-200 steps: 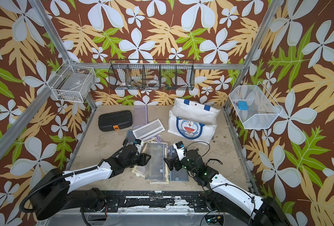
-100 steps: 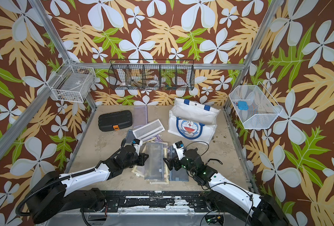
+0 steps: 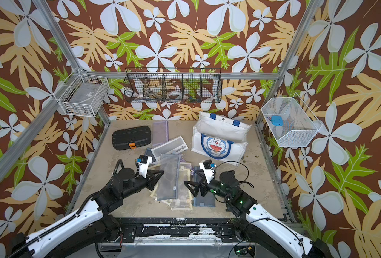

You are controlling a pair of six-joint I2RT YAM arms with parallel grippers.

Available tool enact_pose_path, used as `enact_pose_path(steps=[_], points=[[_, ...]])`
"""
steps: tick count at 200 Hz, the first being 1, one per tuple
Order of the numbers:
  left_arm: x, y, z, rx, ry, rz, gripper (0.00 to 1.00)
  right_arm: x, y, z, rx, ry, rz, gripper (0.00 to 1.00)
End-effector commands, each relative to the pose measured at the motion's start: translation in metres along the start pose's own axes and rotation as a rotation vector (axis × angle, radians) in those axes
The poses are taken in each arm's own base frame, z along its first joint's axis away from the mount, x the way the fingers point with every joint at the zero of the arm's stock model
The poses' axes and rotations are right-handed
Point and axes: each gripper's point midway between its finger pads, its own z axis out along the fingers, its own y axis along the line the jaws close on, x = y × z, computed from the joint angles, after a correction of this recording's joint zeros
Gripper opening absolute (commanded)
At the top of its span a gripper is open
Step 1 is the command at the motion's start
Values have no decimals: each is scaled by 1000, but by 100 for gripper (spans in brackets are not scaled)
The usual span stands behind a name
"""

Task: Put the pencil pouch into the canvas bag
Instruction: Pick up the pencil case from the pencil case.

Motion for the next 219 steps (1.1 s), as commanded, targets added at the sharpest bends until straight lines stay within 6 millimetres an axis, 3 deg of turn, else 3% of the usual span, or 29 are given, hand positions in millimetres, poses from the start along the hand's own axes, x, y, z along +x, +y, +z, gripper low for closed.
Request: enact_pose_path(steps=[1, 29, 70, 96, 102, 117, 131, 199, 219], points=[[-31, -53, -22, 257, -123, 86, 0, -30, 26, -7, -106, -90, -15, 100], [-53, -99, -58, 486, -232, 153, 0, -63, 47, -22, -177, -220, -71, 100], [-59, -129, -84, 678, -290, 182, 0, -74, 59, -14, -251, -223, -81, 99], [-57, -128, -79, 681, -274, 168, 0, -79, 75, -19, -346, -257, -91, 90], [-56, -126, -78, 677, -274, 166, 0, -78, 77, -20, -360, -257, -94, 85], [-55, -124, -75, 664, -270, 157, 0, -77, 79, -20, -373, -249, -105, 60], [-54, -120, -71, 646, -263, 150, 0, -76, 83, -22, -389, -252, -112, 47], [-46, -113, -60, 620, -235, 132, 0, -77, 95, -32, -446, -275, -124, 43], [-45, -111, -58, 612, -234, 128, 0, -75, 97, -28, -448, -262, -128, 33]])
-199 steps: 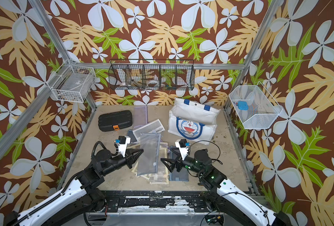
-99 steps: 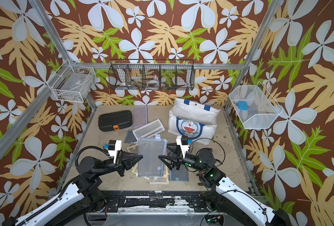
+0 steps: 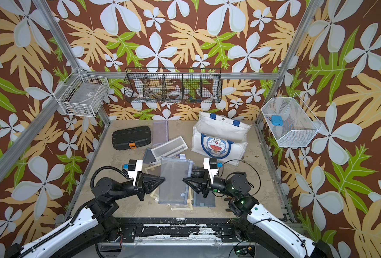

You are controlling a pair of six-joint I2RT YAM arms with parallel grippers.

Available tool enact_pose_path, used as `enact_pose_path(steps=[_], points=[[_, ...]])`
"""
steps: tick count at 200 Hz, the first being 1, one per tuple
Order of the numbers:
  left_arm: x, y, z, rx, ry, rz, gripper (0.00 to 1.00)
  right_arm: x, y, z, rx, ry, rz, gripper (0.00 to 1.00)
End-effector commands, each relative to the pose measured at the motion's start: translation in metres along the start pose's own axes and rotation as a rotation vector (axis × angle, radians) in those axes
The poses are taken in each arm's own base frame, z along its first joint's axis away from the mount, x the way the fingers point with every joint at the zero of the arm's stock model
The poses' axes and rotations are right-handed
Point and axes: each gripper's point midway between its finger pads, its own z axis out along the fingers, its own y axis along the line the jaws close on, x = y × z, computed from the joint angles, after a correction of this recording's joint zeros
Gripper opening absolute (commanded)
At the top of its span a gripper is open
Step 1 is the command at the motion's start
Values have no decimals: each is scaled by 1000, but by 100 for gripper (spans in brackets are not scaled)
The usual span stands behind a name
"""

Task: Put the pencil pouch into the canvas bag
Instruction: Pick up the pencil case from the pencil case, then place the pencil case in the canvas bag.

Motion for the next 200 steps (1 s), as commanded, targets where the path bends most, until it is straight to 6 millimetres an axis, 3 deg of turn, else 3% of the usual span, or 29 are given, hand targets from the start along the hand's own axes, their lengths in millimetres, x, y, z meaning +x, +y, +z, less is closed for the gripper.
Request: enact_pose_path(steps=[1, 34, 53, 72, 90, 118, 155, 178, 200], points=[[-7, -2, 0, 5, -32, 12, 0, -5, 6, 3, -31, -10, -17, 32], [-10, 5, -1, -39, -48, 9, 0, -6, -2, 2, 38, 19, -80, 3], [-10, 32, -4, -190, -51, -7, 39, -15, -28, 0, 224, 88, -194, 0], [-5, 63, -13, -372, -47, -25, 81, -45, -50, -4, 405, 171, -359, 0], [6, 91, -24, -524, -32, -66, 99, -74, -78, -6, 593, 257, -474, 0], [30, 102, -28, -551, 3, -129, 100, -127, -113, -13, 856, 349, -674, 0], [45, 94, -28, -488, 36, -155, 100, -182, -161, -19, 1123, 480, -874, 0], [50, 93, -26, -482, 77, -150, 100, -195, -201, -36, 1259, 594, -902, 0], [51, 91, -25, -465, 68, -157, 100, -188, -238, -55, 1335, 740, -894, 0]])
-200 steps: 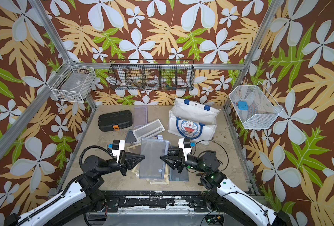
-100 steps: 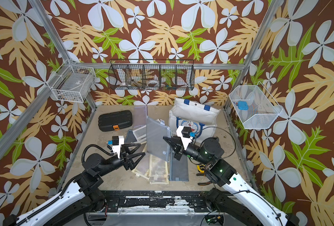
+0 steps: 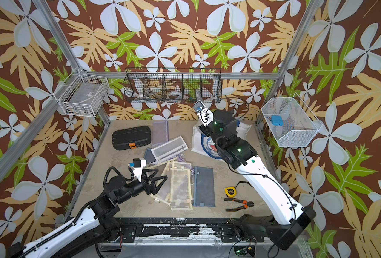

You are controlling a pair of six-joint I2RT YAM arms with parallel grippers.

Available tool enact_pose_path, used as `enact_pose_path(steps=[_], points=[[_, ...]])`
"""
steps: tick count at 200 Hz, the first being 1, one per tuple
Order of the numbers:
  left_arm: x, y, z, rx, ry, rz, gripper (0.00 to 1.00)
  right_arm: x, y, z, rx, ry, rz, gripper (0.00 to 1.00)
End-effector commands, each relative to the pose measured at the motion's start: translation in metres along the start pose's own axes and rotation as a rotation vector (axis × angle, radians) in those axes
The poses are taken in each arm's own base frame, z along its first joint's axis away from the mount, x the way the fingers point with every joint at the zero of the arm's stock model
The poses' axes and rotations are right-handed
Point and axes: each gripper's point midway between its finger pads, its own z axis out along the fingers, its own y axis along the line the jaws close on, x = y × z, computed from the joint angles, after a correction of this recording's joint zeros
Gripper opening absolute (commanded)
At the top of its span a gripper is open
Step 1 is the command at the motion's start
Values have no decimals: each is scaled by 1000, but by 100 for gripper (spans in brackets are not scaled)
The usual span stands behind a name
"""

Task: Put the pencil pouch into the canvas bag
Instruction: Place the pencil case in the canvas bag.

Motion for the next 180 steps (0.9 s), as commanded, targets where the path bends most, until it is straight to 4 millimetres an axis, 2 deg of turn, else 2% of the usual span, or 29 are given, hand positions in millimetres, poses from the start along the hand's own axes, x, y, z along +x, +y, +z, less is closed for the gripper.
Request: enact_pose_path(steps=[1, 31, 69, 109, 125, 153, 170, 180], points=[[0, -5, -1, 32, -2, 1, 100, 38, -14, 22, 70, 181, -143, 0], [1, -6, 1, 42, -3, 0, 100, 86, -19, 52, 93, 321, -182, 0], [0, -6, 0, 44, -10, 3, 99, 151, -3, 72, 69, 462, -238, 0], [1, -3, 3, 28, -6, 3, 99, 181, 24, 75, 0, 481, -235, 0], [4, -1, 6, 20, 15, 1, 99, 184, 28, 78, -7, 490, -238, 8], [10, 6, 13, -13, 54, -2, 99, 173, 23, 82, 8, 459, -202, 21], [12, 7, 16, -17, 70, -7, 99, 169, 25, 83, -7, 444, -192, 49], [12, 8, 18, -21, 76, -11, 99, 171, 26, 83, -9, 451, -190, 55]])
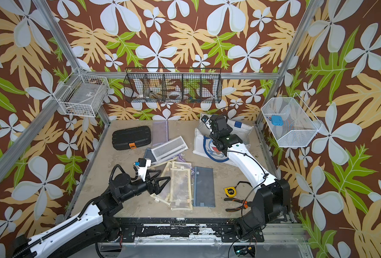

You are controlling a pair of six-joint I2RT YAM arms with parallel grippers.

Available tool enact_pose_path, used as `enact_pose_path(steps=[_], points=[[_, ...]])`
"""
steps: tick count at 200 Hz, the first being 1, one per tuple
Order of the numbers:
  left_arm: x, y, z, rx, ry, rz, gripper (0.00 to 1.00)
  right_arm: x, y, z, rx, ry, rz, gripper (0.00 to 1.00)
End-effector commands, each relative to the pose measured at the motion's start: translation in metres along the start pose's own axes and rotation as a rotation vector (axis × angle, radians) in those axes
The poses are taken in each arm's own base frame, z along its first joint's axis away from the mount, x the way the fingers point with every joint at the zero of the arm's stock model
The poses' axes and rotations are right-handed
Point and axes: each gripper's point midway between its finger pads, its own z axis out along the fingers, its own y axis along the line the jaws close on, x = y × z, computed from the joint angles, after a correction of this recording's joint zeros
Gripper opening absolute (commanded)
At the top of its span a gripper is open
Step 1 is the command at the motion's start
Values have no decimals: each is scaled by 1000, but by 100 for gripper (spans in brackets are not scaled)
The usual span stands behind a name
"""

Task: Put the pencil pouch into the canvas bag
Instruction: Place the pencil case in the canvas bag, then pick up the pencil case from the pencil case.

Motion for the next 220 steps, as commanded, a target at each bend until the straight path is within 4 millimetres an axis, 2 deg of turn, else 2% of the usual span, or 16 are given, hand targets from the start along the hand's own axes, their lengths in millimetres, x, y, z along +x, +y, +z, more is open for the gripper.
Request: enact_pose_path(steps=[1, 24, 48, 57, 76, 99, 125, 157, 172, 193, 220], points=[[-1, 0, 3, -5, 7, 0, 99, -7, 0, 1, -8, -29, 37, 56], [-4, 11, 5, -67, 3, -23, 97, -7, -1, -2, -7, -31, 53, 68], [2, 18, 14, -102, 43, -58, 92, -17, -8, -19, -13, -81, 124, 71], [8, 19, 20, -105, 73, -81, 89, -26, -9, -32, -37, -128, 173, 72], [19, 16, 35, -123, 118, -103, 85, -46, -7, -73, -119, -272, 304, 75], [28, 3, 59, -135, 159, -114, 78, -48, 1, -121, -234, -462, 487, 82], [49, -5, 91, -139, 227, -127, 76, -22, 21, -153, -339, -551, 601, 84], [72, -11, 124, -174, 290, -127, 74, 17, 60, -170, -467, -549, 695, 85], [88, -9, 137, -195, 321, -154, 71, 30, 76, -172, -506, -550, 731, 85], [110, 2, 150, -259, 351, -184, 67, 49, 93, -163, -506, -518, 760, 85], [119, 20, 158, -326, 327, -206, 63, 62, 112, -158, -543, -488, 782, 86]])
